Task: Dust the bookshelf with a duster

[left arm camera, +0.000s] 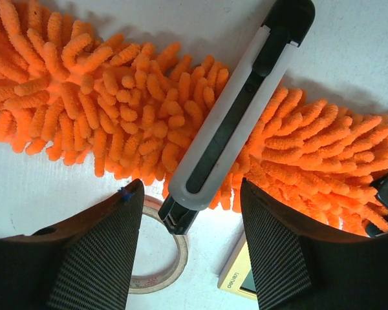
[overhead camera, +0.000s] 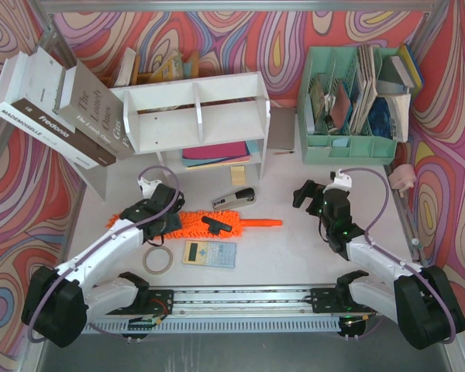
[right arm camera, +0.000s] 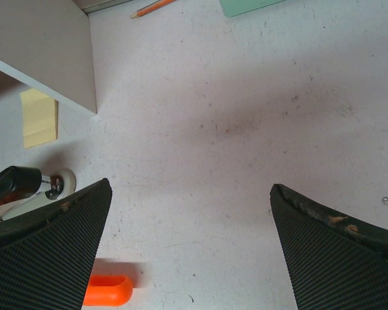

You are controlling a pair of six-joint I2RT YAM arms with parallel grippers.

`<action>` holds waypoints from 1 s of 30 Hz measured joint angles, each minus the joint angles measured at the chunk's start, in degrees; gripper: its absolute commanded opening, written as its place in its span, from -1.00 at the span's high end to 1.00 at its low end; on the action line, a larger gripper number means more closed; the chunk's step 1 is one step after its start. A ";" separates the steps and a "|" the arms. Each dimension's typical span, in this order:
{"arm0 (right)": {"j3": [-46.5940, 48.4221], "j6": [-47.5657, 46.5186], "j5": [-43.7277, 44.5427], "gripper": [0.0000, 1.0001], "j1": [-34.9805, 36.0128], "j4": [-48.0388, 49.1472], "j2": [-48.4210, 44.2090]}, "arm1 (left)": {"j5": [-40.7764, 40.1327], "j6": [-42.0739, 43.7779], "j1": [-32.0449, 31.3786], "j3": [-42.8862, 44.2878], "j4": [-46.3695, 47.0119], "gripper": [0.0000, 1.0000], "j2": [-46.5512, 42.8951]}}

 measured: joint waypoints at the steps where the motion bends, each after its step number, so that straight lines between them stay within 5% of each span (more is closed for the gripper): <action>1: 0.00 0.00 0.00 -0.95 0.02 0.00 0.00 | -0.02 0.11 0.00 0.02 0.04 -0.18 0.37; 18: 0.17 0.00 0.00 -0.94 0.00 0.00 0.02 | 0.50 1.01 0.00 0.98 0.70 0.21 4.55; 30: 0.28 0.02 0.02 -0.94 0.00 -0.02 0.37 | 2.51 1.05 0.02 1.49 1.29 0.66 4.50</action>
